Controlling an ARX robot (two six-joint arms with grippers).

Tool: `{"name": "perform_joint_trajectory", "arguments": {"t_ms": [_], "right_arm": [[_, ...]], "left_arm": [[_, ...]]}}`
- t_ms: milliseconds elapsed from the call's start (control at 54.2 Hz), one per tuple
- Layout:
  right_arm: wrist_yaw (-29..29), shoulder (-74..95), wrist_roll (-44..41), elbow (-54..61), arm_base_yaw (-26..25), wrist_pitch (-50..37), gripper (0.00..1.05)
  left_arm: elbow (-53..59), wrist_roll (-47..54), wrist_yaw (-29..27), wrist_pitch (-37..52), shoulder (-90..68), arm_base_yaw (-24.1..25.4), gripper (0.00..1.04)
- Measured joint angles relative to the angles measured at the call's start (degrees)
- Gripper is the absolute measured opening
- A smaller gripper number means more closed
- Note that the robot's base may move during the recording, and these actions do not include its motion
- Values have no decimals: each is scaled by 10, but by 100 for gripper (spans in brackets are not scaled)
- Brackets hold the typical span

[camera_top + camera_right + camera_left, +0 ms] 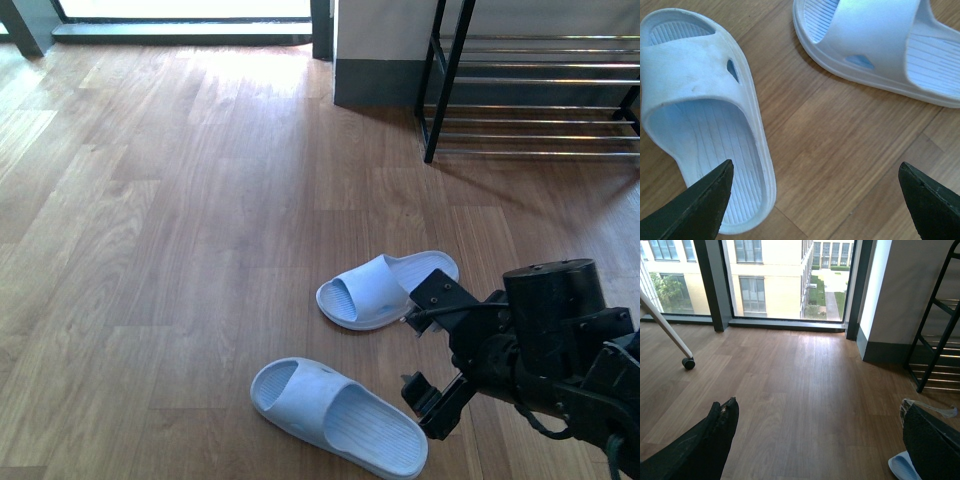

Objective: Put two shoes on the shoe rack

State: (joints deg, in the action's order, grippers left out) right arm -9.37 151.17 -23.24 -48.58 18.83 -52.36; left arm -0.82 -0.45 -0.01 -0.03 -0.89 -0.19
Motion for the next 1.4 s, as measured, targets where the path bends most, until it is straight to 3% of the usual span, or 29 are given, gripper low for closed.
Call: {"name": "perform_joint_trajectory", "arguments": {"t_ms": [351, 1015, 1163, 1402], "right_arm": [[-62, 29, 64, -28, 8, 5, 96], [-61, 29, 64, -30, 6, 26, 96], [-38, 96, 14, -60, 8, -134, 96], [-61, 169, -15, -115, 15, -92, 96]], "left_arm": [[0, 0, 0, 0, 0, 0, 95], [0, 0, 0, 0, 0, 0, 95], [0, 0, 0, 0, 0, 0, 95], [0, 0, 0, 0, 0, 0, 95]]}}
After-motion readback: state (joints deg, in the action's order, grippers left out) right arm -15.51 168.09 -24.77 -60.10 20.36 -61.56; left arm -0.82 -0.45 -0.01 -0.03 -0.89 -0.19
